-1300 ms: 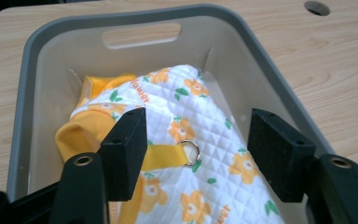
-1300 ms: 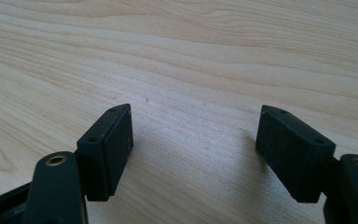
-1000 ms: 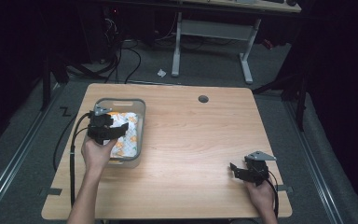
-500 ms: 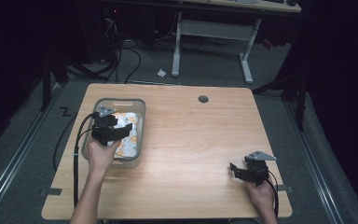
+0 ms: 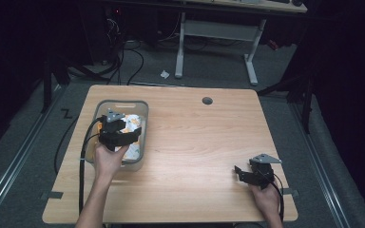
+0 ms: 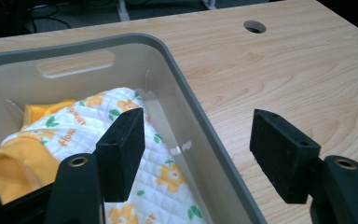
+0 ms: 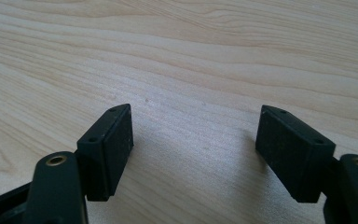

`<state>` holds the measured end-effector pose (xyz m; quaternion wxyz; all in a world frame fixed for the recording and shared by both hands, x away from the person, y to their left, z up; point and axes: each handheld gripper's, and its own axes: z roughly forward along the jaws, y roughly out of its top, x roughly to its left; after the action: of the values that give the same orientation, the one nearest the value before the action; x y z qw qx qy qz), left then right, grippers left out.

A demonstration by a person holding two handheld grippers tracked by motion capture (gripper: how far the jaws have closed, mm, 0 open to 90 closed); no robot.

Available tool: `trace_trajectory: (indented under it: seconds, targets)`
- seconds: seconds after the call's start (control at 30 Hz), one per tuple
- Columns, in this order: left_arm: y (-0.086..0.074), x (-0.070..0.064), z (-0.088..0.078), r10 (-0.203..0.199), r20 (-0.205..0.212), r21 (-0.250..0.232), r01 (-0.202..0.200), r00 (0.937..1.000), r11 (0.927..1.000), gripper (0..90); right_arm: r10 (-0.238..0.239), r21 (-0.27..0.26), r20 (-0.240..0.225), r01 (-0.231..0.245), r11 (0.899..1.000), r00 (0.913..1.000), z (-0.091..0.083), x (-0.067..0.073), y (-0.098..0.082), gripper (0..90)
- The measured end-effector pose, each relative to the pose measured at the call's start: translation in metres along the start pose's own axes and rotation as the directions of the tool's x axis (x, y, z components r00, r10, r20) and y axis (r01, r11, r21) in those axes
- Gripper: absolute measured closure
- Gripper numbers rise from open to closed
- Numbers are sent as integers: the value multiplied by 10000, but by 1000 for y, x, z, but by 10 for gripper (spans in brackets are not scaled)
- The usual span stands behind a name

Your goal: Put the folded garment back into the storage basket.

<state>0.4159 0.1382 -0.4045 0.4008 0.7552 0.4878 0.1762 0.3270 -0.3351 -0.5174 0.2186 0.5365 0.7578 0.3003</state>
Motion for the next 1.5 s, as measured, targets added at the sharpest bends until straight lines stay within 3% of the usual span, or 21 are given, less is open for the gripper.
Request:
trace_trajectory:
  seconds: [0.27, 0.63, 1.5]
  targets:
    - [-1, -14, 2, 225, 332, -35, -224, 9992, 9997, 352, 2, 0, -1, -2, 10000, 10000, 0, 0, 0, 277]
    - [-4, -25, 0, 106, 631, -426, -80, 9979, 9991, 353, 0, -1, -1, 0, 10000, 10000, 0, 0, 0, 277]
    - [-12, -53, 13, 464, 1411, -79, -458, 9889, 9989, 358, 0, 0, -1, 0, 10000, 10000, 0, 0, 0, 277]
